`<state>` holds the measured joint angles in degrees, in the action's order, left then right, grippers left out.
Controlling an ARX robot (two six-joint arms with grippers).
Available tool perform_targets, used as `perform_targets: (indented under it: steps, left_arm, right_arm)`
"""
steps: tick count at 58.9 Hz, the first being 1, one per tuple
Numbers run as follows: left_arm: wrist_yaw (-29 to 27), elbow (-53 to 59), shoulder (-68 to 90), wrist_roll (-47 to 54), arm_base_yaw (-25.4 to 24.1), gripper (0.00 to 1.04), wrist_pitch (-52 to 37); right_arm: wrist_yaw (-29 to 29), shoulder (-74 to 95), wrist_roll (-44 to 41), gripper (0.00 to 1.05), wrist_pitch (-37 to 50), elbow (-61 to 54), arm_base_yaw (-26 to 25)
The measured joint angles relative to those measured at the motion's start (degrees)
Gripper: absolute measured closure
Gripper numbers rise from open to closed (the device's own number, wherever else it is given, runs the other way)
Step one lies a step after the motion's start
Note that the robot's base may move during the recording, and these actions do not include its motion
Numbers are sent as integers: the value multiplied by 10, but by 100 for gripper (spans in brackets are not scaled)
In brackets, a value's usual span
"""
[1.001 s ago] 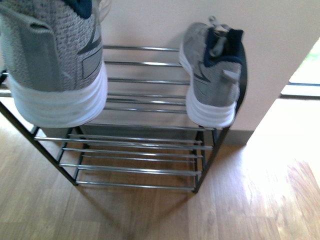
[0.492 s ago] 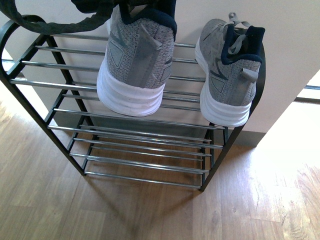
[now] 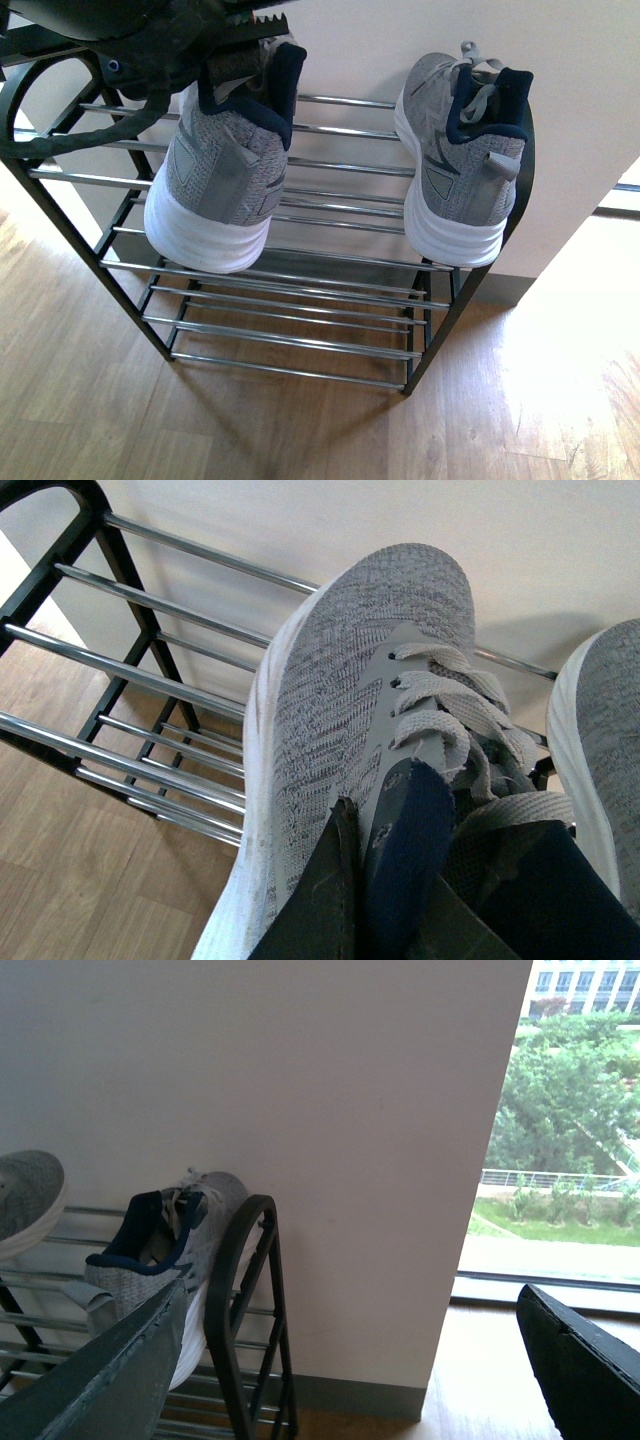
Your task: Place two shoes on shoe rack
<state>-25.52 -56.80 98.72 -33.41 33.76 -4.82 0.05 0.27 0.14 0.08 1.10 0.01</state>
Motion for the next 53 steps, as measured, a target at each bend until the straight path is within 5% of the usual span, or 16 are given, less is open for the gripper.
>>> perform_targets:
  steps: [28,53]
  left_arm:
    - [104,-38,80,1,-18,104,-53]
    - [211,-59,143,-96,-23,104,-150]
  right_arm:
    - [0,0,0,9,0,0,0]
    - [0,0,0,9,0,0,0]
